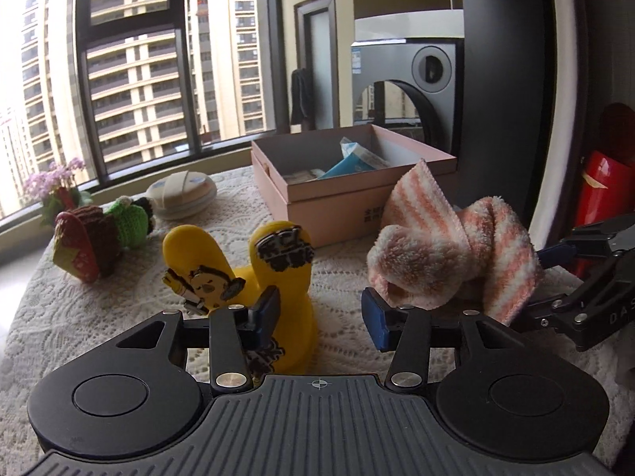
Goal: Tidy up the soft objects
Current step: 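Carry the striped towel toward the pink box with the right tool while the left approaches the yellow toy, then grasp the yellow sticker toy with the left tool while the right holds the towel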
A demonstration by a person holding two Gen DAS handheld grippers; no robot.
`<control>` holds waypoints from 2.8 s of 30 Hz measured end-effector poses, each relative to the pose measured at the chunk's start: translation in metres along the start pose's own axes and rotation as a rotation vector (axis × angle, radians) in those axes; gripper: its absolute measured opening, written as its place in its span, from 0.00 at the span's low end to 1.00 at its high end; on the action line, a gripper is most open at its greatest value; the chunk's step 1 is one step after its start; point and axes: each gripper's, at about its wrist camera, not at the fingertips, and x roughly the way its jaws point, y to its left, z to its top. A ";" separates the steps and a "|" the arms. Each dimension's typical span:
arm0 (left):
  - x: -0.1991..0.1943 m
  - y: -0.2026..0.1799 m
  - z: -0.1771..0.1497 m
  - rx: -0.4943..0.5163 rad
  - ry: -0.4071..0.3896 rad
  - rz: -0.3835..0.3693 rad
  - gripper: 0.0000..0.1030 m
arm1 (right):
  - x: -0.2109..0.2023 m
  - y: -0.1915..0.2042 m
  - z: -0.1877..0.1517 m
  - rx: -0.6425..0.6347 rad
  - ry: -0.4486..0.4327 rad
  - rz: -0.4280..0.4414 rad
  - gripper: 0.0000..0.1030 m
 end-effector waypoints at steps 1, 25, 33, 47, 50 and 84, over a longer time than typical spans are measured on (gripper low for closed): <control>-0.003 -0.004 0.001 0.000 -0.008 -0.040 0.50 | 0.000 0.000 0.000 0.000 0.000 0.001 0.95; -0.027 0.040 -0.025 -0.201 0.089 0.025 0.48 | -0.028 0.016 0.009 -0.184 0.034 -0.028 1.00; -0.015 0.021 -0.038 -0.143 0.136 0.055 0.50 | -0.004 0.023 0.080 -0.062 -0.054 -0.003 0.99; -0.021 0.040 -0.046 -0.258 0.079 -0.023 0.50 | -0.005 0.008 0.040 -0.073 0.062 -0.085 0.26; -0.023 0.044 -0.048 -0.287 0.060 -0.039 0.49 | -0.016 -0.004 0.014 -0.057 0.034 -0.089 0.29; -0.009 0.083 0.010 -0.226 -0.024 -0.210 0.38 | -0.010 -0.004 -0.001 0.013 -0.087 -0.086 0.39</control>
